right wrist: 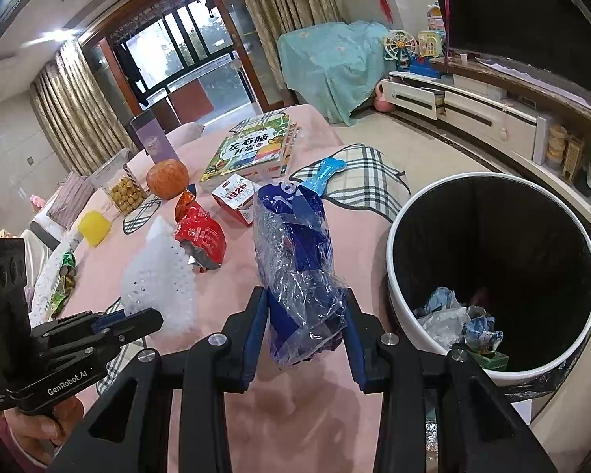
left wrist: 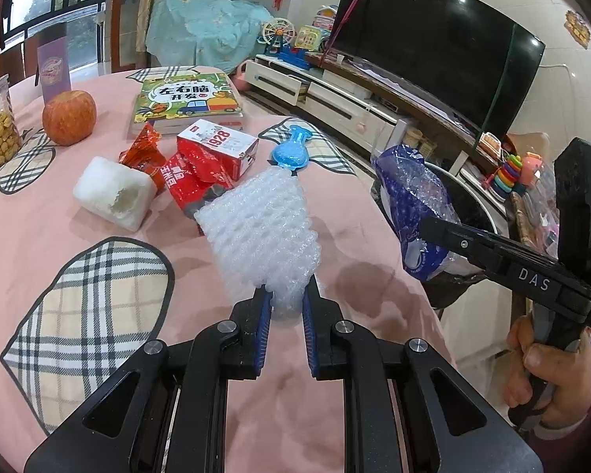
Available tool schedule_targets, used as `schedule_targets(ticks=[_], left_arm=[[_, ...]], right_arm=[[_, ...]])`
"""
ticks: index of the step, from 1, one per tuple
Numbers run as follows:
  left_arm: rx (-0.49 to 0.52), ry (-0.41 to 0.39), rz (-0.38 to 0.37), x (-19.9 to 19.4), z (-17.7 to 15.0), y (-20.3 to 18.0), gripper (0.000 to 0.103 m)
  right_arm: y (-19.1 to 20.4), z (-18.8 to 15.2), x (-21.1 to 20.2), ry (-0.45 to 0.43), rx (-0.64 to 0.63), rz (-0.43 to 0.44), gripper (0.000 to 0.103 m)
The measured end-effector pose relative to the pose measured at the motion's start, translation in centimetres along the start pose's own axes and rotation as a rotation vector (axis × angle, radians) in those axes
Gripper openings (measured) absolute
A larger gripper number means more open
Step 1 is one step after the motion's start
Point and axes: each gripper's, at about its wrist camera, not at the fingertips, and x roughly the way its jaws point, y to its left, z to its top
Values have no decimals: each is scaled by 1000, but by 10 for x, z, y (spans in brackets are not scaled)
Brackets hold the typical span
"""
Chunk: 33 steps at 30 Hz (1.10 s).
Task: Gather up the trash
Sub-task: 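Carry the foam net and blue bag over the bin and open both tools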
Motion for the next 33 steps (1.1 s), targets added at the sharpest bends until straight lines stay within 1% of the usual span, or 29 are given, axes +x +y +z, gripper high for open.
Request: schedule_targets(ticks=[13,33], left_arm=[[10,-1,-10,3,4,-8,14],[61,15,-9,21,16,-42,14]], right_arm=[[-5,3,-8,-11,0,-7,37],[-36,8,-25,-19,31,-53,37]])
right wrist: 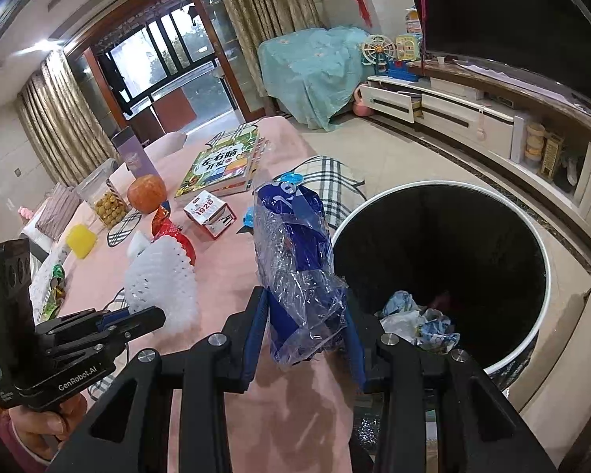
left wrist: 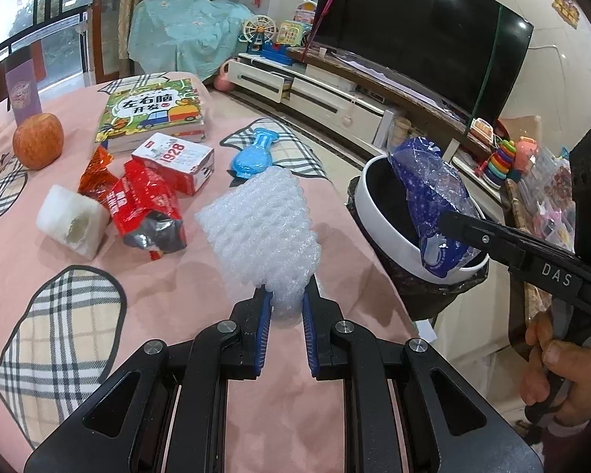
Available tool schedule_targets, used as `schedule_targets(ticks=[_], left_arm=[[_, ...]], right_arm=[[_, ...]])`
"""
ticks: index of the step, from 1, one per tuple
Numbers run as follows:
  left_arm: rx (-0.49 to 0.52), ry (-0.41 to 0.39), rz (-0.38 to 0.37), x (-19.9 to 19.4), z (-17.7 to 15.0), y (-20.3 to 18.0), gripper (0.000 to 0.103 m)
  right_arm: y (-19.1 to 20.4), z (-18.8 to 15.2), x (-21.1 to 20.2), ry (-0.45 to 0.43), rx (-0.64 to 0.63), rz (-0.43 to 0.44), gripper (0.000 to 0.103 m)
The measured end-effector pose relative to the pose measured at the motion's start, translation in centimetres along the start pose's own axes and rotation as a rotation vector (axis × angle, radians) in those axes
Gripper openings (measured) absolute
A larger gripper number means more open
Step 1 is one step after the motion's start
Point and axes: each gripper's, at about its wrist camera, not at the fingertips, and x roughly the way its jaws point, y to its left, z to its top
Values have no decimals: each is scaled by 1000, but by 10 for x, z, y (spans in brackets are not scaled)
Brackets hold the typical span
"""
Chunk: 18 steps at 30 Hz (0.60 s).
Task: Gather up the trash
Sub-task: 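Carry the foam net and blue bag over the bin and open both tools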
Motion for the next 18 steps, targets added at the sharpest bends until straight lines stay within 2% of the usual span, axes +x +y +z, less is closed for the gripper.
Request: schedule_targets(ticks=[8,18], left_arm=[[31,5,0,9,12,-19,14],[110,-11,-5,24,34,-61,14]], right_arm=[[-15,1,-5,-2,15,-24,37],[-44,8,-17,-21,48,-69,37]])
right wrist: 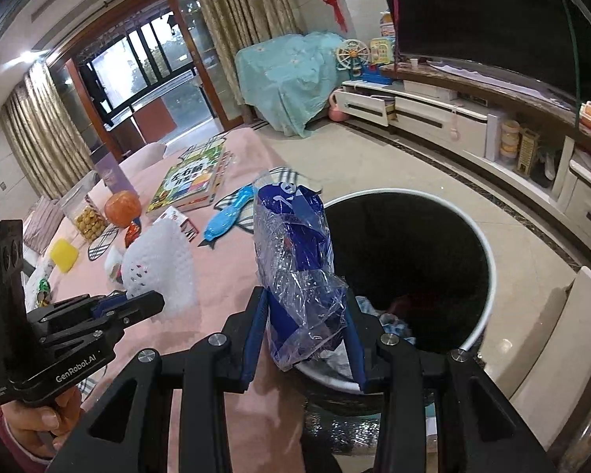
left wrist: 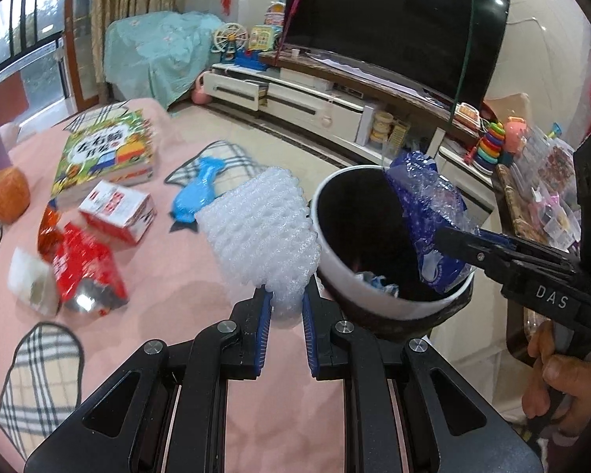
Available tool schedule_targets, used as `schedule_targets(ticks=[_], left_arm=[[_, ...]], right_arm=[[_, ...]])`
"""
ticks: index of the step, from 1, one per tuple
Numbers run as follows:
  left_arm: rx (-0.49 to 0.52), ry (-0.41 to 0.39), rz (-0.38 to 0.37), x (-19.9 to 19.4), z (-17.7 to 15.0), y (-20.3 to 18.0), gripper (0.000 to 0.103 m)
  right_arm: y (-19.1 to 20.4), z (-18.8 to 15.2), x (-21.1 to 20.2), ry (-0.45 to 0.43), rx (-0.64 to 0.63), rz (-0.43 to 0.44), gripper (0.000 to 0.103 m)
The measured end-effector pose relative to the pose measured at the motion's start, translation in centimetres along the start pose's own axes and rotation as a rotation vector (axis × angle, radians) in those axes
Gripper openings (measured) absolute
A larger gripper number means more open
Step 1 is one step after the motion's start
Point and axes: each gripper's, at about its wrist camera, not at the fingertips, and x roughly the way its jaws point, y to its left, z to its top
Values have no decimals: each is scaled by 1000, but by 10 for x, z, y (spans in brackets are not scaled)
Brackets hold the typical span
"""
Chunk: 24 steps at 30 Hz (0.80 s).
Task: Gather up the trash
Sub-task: 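Carry the foam net and blue bag over the bin and open both tools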
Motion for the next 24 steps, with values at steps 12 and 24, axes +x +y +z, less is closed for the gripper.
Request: schedule_targets(ticks=[12,24], left_arm=[[44,2,-14,17,20,-24,14],[86,26,-44,39,37,-53,14]], right_arm=[[-32,2,1,16,36,-54,37],[-54,6,3,28,61,-84,37]])
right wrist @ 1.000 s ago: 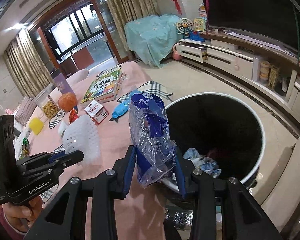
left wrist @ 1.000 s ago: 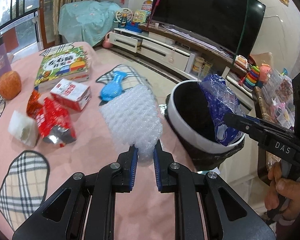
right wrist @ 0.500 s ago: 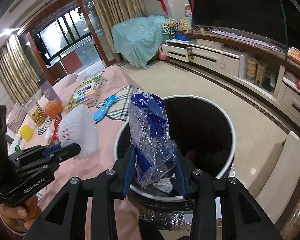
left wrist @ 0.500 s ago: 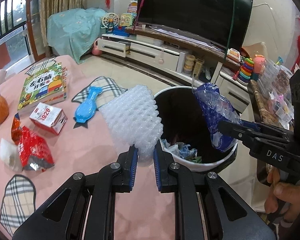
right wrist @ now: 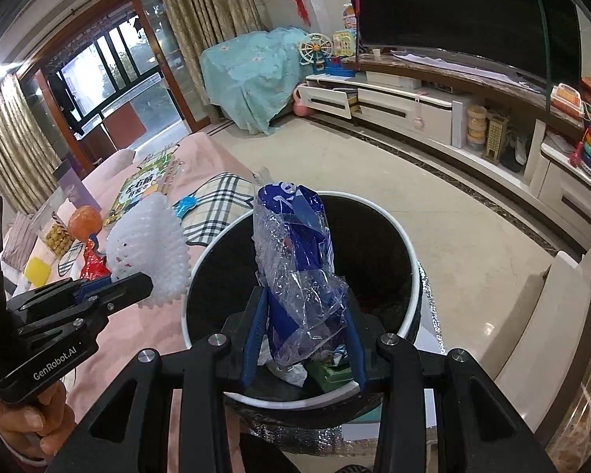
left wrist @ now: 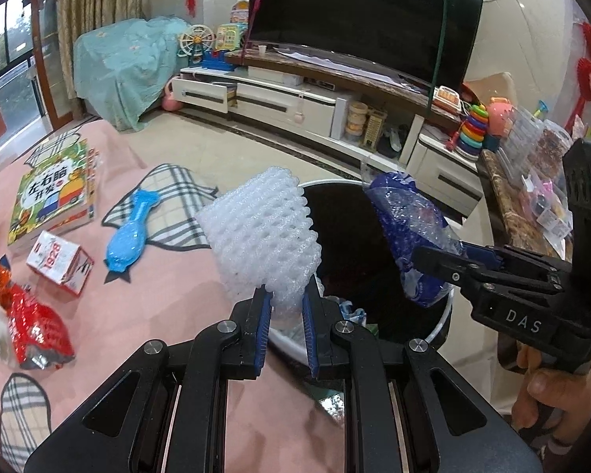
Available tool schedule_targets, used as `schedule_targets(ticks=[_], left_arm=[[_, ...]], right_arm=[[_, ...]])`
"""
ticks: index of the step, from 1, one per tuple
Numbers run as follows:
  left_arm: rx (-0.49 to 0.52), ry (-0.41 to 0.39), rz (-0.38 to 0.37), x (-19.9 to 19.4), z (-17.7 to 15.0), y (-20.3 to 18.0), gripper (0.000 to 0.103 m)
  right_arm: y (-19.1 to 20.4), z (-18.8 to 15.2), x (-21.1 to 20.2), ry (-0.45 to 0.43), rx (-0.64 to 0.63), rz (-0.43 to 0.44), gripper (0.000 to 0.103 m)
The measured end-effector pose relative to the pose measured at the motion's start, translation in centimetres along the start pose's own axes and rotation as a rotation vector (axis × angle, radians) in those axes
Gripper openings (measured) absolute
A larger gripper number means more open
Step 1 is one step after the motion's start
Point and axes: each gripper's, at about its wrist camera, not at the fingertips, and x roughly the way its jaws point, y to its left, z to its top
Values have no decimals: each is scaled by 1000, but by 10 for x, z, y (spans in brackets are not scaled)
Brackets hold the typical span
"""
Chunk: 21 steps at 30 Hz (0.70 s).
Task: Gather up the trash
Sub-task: 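Carry the foam net and blue bag over the bin and open both tools, then move both open tools back toward the table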
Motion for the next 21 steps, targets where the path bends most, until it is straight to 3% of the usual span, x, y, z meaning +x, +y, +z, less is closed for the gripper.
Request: schedule_targets(ticks=[10,11,12,14,17,21], left_arm=[[37,31,4,22,6,-13,22],[39,35,5,23,6,-14,27],[39,41,5,24,7,-14,42],[31,43,19,25,7,-12,63],[26,39,20,24,5,-9,63],[4,43,29,22,-1,1,63]], right_arm=[[-14,5,10,22,31,2,42],[-15,6,11,25,35,4,44],[-15,7,12,28,41,3,49],[-17,9,13,24,47,1,56],[-18,10,13,19,56,3,67],[-17,10,11,13,70,11,70]])
